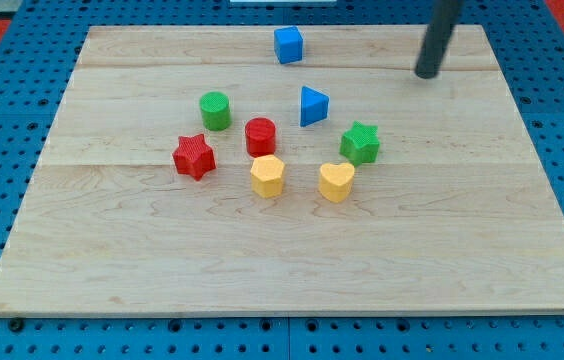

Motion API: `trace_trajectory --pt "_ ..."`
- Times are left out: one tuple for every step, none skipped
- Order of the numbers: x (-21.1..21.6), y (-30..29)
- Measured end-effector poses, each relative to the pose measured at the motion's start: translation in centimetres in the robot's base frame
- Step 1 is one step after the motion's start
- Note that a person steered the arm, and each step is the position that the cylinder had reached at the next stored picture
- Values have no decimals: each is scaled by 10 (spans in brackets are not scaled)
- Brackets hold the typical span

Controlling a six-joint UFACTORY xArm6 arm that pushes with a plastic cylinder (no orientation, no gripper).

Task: Push the blue cube to the right of the green circle

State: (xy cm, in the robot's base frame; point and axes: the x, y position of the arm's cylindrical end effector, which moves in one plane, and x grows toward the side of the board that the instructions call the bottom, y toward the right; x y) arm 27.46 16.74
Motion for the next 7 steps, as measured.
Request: trace_trajectory --pt "-45 -43" --pt "-83 -74" --pt "-81 -131" --pt "-58 -162" --pt "-20 -192" --pt "-1 -202" --pt "20 -202"
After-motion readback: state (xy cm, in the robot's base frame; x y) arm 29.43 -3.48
